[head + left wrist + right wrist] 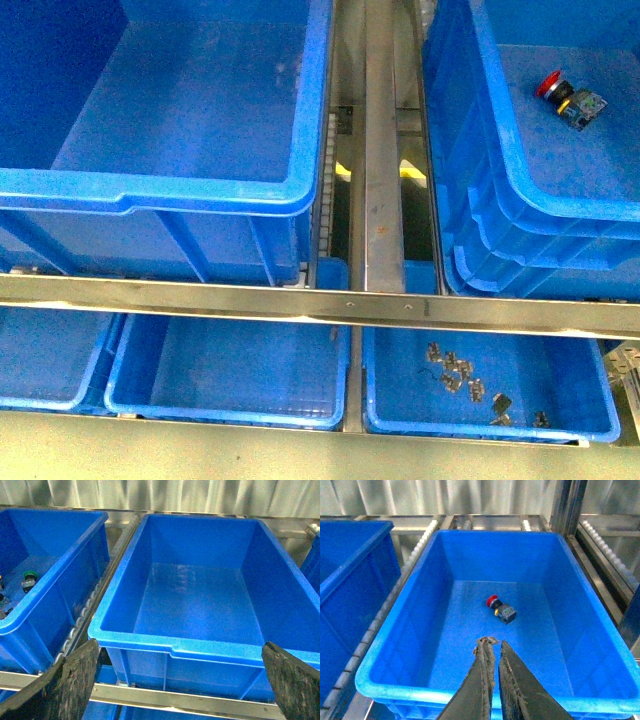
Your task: Pick red and yellow buttons and place in box
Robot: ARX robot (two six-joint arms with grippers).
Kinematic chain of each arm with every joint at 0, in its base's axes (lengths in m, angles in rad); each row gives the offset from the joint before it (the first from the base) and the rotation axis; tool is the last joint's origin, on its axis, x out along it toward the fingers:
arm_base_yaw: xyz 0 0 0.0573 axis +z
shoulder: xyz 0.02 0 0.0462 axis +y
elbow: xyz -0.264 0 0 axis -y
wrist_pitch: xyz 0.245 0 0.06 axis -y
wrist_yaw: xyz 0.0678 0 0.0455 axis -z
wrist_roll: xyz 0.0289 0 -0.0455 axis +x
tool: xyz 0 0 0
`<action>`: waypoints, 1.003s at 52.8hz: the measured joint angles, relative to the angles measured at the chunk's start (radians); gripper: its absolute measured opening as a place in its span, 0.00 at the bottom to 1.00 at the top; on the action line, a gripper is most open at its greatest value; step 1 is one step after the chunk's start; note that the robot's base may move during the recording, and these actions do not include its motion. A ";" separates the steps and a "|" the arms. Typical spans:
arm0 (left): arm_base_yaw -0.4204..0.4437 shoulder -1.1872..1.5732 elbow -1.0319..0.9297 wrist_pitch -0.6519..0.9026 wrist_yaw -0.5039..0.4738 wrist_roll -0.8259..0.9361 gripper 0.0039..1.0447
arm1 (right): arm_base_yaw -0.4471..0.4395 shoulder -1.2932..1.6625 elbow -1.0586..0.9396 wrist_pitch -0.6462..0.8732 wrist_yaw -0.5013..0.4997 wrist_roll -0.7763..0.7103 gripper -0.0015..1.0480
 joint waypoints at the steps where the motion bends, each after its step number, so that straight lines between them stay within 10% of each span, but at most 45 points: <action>1: 0.000 0.000 0.000 0.000 0.000 0.000 0.93 | 0.000 -0.018 0.000 -0.016 0.000 0.000 0.03; 53: 0.000 0.000 0.000 0.000 0.000 0.000 0.93 | 0.002 -0.507 0.000 -0.499 0.001 0.000 0.03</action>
